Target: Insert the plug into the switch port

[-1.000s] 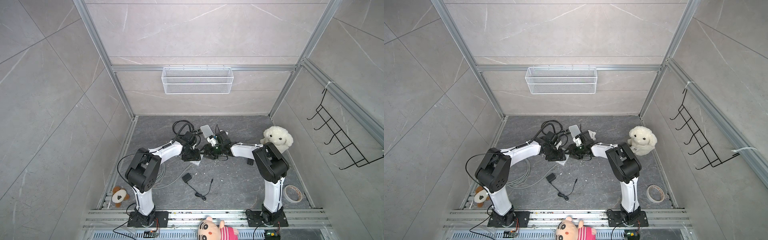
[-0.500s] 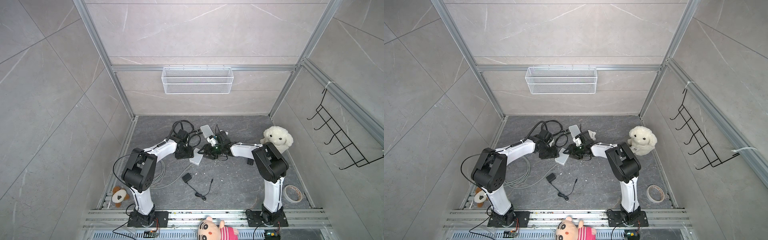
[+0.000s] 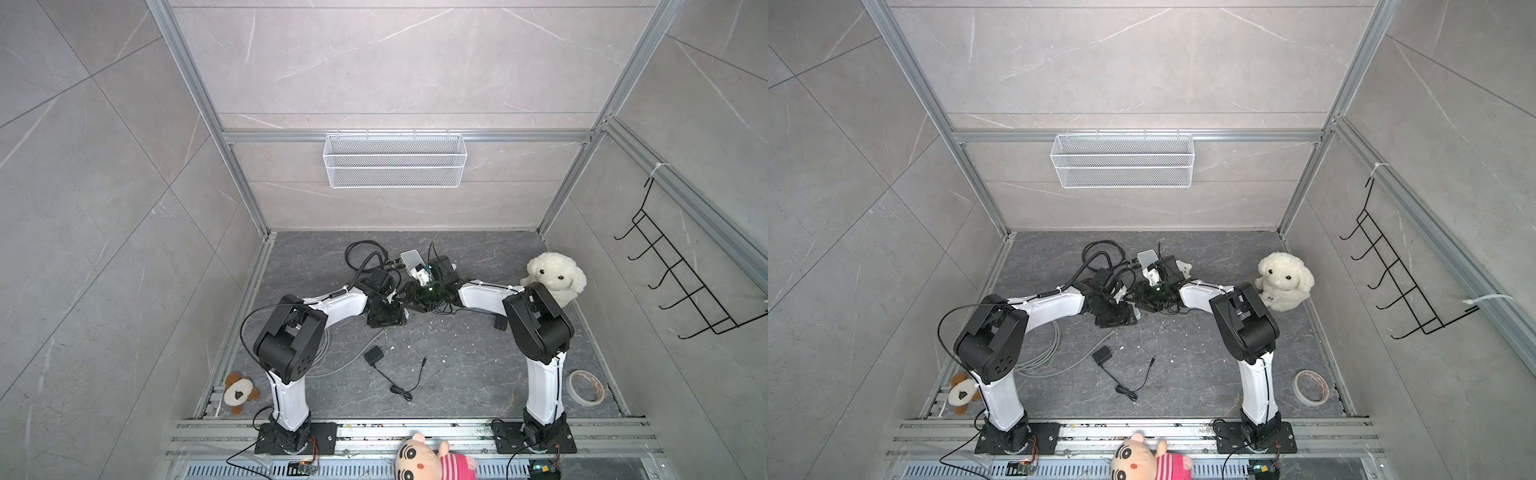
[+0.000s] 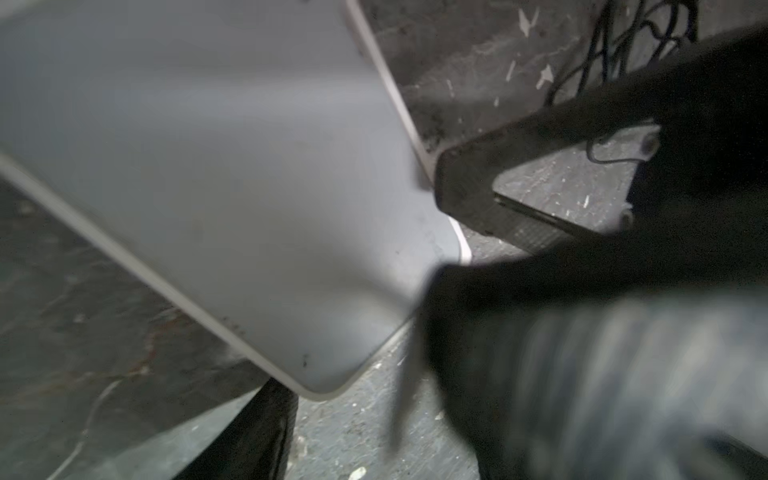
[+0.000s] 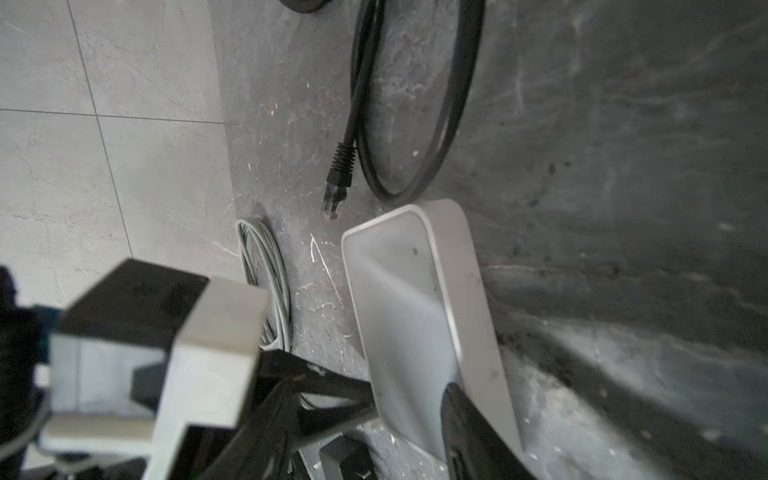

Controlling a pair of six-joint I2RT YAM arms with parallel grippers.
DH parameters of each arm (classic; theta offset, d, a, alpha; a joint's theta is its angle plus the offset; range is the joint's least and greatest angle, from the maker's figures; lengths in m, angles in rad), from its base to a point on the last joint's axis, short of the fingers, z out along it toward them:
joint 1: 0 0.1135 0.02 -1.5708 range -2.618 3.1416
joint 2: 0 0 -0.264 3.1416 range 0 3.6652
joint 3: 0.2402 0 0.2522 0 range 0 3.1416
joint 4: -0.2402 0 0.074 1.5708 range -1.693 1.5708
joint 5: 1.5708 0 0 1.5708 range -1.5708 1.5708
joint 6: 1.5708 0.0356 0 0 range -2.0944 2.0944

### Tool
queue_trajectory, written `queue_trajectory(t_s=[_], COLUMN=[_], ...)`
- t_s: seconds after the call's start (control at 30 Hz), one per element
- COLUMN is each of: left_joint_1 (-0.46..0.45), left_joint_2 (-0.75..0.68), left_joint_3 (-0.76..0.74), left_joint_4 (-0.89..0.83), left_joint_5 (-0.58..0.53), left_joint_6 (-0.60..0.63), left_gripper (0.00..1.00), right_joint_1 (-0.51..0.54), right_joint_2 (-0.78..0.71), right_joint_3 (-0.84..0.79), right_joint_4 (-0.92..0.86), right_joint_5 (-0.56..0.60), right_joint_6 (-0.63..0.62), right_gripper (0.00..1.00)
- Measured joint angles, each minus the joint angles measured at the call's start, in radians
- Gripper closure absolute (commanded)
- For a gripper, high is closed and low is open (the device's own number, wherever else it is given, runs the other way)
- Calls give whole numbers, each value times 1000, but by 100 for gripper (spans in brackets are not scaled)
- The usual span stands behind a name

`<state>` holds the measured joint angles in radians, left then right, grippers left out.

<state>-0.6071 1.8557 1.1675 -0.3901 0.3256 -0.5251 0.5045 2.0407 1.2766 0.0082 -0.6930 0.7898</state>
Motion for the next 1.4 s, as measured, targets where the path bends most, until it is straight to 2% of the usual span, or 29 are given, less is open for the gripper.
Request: queue_trajectory(t_s=[0.23, 0.37, 0.47, 0.63, 0.77, 0.9, 1.1, 1.4], left_joint_1=[1, 12, 33, 61, 64, 63, 58, 42], left_joint_2=[-12, -67, -138, -204, -205, -213, -256, -311], left_joint_3=[0, -3, -26, -49, -48, -56, -98, -174], left_joint_4=[-10, -47, -58, -88, -141, -166, -166, -163], left_joint_5=[6, -23, -66, -183, -289, -345, -386, -404], left_joint_6=[-10, 2, 5, -17, -82, -155, -197, -213], left_gripper=[34, 35, 35, 35, 35, 35, 35, 35], right_joint_1=[-8, -39, -43, 47, 154, 264, 399, 449], right_joint_2=[-23, -158, -294, -502, -576, -595, -560, -430], right_joint_3=[-20, -116, -177, -263, -312, -339, -383, -381], right_joint_4=[-69, -161, -260, -439, -561, -618, -612, -562], right_joint_5=[29, 102, 199, 392, 510, 586, 631, 668], right_joint_6=[-48, -95, -142, -174, -127, -57, 48, 128], right_gripper=[42, 47, 49, 52, 55, 56, 59, 65])
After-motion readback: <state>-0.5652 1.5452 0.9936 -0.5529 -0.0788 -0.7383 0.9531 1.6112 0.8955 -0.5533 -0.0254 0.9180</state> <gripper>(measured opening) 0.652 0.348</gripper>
